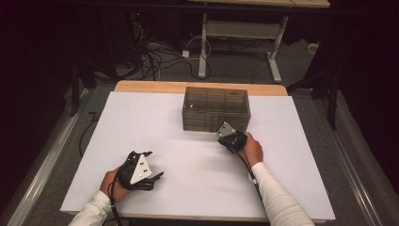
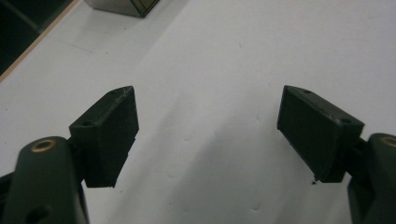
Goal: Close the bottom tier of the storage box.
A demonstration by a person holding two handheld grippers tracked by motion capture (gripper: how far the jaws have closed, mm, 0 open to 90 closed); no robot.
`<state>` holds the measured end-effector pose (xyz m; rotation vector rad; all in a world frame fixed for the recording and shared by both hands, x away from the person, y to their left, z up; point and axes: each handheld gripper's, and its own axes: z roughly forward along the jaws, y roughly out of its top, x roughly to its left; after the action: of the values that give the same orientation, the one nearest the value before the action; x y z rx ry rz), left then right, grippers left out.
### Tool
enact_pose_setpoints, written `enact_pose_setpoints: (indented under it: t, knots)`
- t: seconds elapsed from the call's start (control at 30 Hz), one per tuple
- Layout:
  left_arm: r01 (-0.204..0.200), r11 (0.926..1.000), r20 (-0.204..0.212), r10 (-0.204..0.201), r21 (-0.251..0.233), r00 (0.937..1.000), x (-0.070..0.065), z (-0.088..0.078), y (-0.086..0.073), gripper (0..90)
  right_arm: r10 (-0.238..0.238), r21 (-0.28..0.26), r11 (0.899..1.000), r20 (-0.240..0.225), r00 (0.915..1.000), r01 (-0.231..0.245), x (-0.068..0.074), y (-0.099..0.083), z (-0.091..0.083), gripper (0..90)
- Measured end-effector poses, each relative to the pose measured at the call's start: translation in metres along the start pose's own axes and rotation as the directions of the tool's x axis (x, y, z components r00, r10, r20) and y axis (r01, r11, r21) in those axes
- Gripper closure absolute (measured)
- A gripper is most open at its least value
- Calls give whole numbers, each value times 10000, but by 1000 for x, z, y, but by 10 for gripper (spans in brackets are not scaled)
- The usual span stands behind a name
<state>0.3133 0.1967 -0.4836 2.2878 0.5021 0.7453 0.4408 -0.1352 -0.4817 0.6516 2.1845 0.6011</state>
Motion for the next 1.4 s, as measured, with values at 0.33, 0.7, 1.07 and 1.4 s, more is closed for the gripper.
enact_pose_setpoints:
  t: [0.33,0.7,1.07,1.4]
  knots:
    - [-26,10000,-9,26,28,10000,0,0,0,198,373,-76,9993,-223,9991,-374,-3,-2,-5,900]
    - [-4,10000,-41,4,39,10000,0,1,1,198,759,-555,9954,-348,9965,-778,-9,-5,-21,900]
    - [-28,10000,-33,28,74,10000,-1,2,1,198,1124,-994,9882,-455,9926,-1164,-11,-11,-34,900]
    - [-35,10000,-77,35,54,10000,0,0,1,198,1453,-1239,9809,-469,9883,-1501,-14,-14,-43,900]
